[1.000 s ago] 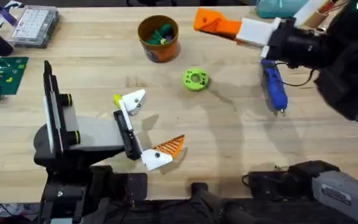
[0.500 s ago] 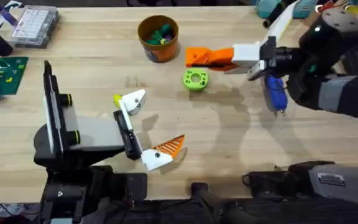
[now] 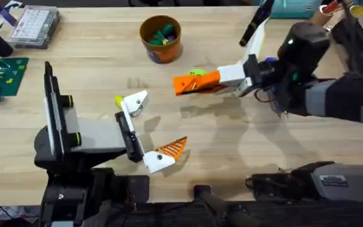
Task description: Pick up the gripper from the table and insert it into the empty holder that is missing its gripper. Then pick up a screw, insert it into the mounting hole, and use the screwdriver to tighten it. Finally, clean up the table by picking up the vegetable and placing it into the bucket.
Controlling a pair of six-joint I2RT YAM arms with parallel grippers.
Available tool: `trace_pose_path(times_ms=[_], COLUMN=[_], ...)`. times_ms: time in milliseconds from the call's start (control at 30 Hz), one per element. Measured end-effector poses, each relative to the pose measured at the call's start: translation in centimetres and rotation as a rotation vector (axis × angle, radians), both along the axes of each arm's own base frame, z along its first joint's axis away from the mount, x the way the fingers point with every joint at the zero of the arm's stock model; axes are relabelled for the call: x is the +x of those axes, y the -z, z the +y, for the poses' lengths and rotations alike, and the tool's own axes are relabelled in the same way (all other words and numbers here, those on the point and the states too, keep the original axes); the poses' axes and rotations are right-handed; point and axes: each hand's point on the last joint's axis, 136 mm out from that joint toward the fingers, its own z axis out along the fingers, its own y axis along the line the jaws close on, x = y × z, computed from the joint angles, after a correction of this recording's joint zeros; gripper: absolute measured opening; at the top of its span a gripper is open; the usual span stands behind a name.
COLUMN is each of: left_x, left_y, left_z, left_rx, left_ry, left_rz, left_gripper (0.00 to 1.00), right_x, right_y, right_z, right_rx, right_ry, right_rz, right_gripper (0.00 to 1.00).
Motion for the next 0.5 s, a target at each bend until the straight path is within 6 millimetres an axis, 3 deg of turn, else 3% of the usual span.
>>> trace_pose_path(times_ms=[500], left_x=[0.0], left_y=[0.0], left_z=[0.0], left_rx=[0.0], left_ry=[0.0], left_rz=[0.0], left_gripper=[0.987], right_x=[-2.1], right_y=[0.1], right_z=[1.4], right_rx=[0.044], right_ry=[-0.1], right_rz=[-0.084], right_gripper=[0.01])
